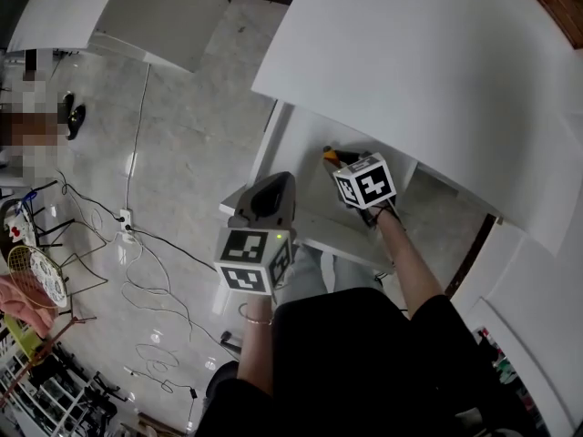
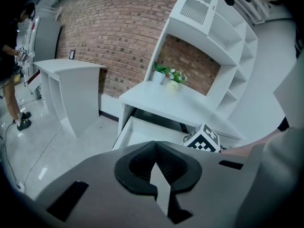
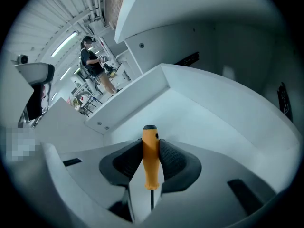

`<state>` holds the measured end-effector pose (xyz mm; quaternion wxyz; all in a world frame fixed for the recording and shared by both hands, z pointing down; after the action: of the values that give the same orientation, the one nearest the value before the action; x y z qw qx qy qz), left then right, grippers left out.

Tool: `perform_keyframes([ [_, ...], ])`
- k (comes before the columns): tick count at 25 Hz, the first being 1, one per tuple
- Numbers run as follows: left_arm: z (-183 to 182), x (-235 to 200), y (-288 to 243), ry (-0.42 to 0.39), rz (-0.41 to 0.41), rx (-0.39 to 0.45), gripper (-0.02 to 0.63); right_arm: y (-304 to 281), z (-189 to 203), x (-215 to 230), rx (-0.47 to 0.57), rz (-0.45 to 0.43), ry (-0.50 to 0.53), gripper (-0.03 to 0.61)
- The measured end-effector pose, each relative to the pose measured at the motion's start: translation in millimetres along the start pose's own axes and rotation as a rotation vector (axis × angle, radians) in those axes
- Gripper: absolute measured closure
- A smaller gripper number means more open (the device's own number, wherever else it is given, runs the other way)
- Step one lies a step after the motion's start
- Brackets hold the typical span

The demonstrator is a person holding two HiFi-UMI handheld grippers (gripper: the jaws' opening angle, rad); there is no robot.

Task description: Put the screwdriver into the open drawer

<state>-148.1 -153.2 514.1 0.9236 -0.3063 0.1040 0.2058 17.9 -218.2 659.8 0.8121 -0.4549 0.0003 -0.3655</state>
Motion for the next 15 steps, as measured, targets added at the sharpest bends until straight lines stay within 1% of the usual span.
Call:
perform_keyframes([
  [9, 2, -2, -6, -0.036, 0.008, -0.014, 0.604, -14, 12, 14, -0.019, 0.066, -0.099, 0.463],
  [15, -1, -4, -10, -0.061, 0.03, -0.012, 0.604, -20, 15, 16, -0.028, 0.109, -0.137, 0.463],
])
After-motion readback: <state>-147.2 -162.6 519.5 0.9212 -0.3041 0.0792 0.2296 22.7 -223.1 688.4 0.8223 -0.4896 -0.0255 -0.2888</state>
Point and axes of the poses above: the fingertips, and each gripper's own axes: y backward along the fingers, x to its right, z out of its underside, the point moved 9 cm from there along y, backward along the fingers, and after that the axes turned 8 degrees about x, right-handed, at the moved point
